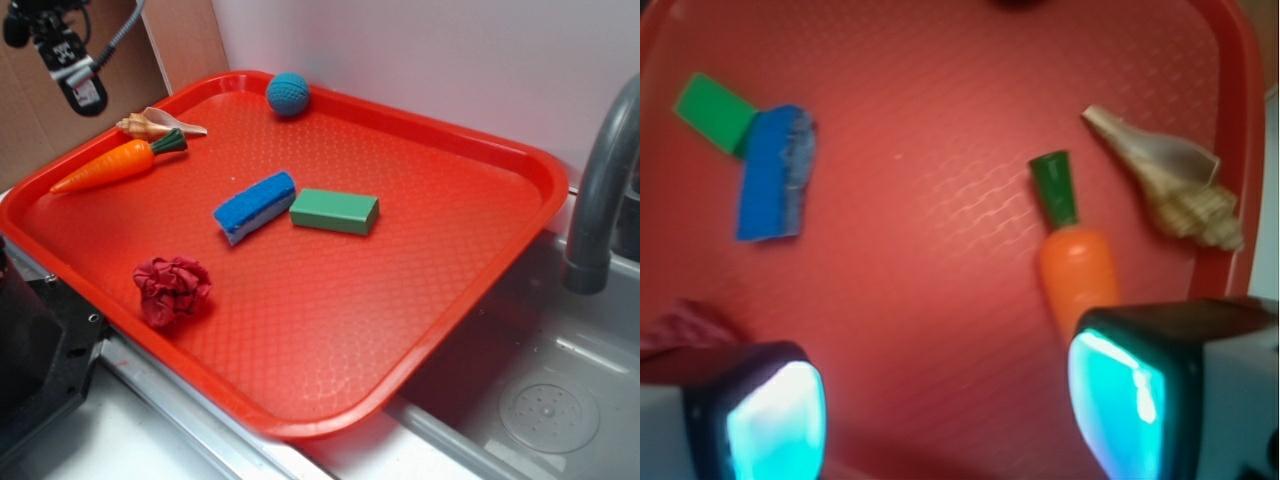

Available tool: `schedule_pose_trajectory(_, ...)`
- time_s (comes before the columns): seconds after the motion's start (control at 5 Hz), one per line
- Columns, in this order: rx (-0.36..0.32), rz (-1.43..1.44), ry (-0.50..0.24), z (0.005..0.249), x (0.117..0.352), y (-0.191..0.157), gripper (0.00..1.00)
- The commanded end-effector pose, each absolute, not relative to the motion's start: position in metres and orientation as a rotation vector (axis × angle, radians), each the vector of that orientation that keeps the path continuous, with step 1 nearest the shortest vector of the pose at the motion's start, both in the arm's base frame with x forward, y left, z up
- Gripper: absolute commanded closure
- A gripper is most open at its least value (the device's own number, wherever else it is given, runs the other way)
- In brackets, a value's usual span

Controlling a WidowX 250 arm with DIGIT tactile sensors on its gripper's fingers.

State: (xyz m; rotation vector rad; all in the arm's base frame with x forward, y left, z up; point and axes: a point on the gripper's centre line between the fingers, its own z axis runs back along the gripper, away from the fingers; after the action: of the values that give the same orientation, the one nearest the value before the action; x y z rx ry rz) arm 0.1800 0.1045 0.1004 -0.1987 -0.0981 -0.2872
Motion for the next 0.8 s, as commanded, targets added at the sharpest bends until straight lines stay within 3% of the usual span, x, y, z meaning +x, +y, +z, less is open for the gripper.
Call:
schedule_pose_trajectory(0.0, -0.123, -0.320, -0.116, 0.069, 0.180, 0.127, 0.00)
schedule_pose_trajectory(0.2, -0.070, -0.327, -0.113, 0.048, 0.178, 0.132, 0.00)
schedule_pose_trajectory(0.4, -0.068, -0.344, -0.086, 0.021, 0.183, 0.129, 0.00)
schedule_pose_trajectory(0.6, -0.078, -0.304, -0.092, 0.014, 0.188, 0.121, 1.00)
